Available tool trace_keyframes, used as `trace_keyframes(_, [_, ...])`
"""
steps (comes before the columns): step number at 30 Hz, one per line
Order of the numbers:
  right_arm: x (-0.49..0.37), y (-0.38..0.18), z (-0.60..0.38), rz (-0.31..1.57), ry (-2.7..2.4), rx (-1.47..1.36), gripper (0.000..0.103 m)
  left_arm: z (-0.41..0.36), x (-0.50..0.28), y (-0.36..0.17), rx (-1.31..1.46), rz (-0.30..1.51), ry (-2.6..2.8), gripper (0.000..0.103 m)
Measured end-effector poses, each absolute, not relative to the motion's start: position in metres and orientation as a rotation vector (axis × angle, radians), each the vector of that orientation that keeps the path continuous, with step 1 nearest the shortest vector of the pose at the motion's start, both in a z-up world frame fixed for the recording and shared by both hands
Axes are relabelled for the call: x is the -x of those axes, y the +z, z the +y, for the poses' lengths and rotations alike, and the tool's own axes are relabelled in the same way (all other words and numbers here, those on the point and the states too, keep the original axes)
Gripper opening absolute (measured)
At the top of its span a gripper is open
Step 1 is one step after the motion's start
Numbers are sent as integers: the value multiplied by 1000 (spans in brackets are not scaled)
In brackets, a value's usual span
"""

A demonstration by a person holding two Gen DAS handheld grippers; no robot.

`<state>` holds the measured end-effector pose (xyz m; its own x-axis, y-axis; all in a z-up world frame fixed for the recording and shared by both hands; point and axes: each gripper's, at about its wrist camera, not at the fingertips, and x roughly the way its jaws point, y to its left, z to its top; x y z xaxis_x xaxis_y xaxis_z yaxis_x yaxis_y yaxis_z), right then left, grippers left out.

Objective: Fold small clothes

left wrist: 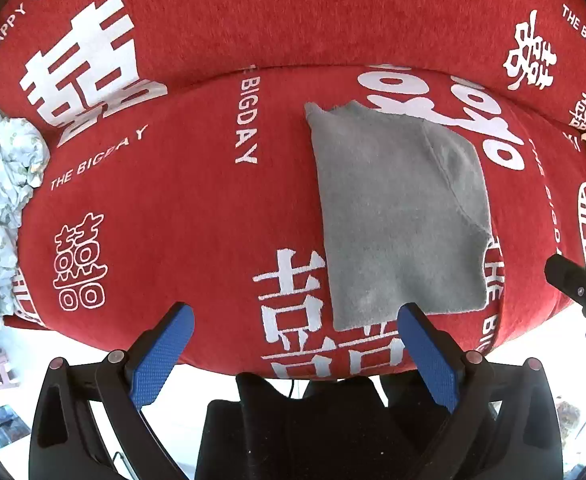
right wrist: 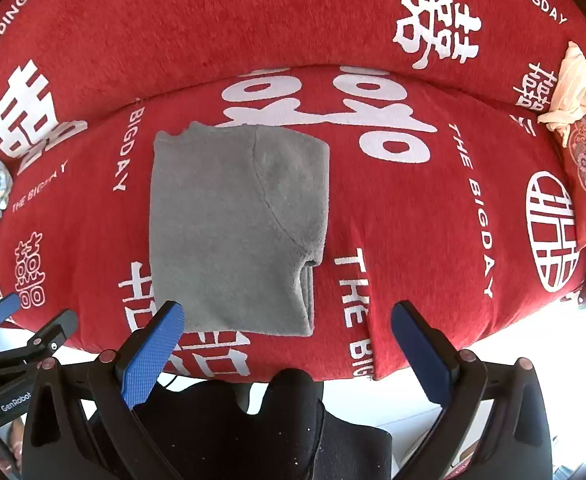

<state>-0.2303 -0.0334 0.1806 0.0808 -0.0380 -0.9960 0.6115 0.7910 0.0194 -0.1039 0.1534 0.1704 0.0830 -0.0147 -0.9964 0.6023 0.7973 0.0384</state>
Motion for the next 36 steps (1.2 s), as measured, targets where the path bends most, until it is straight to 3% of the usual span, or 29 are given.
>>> trace_keyframes(36, [223,183,-36,1417,-519,-478,103,146,99,171,-519,1394,-501,102])
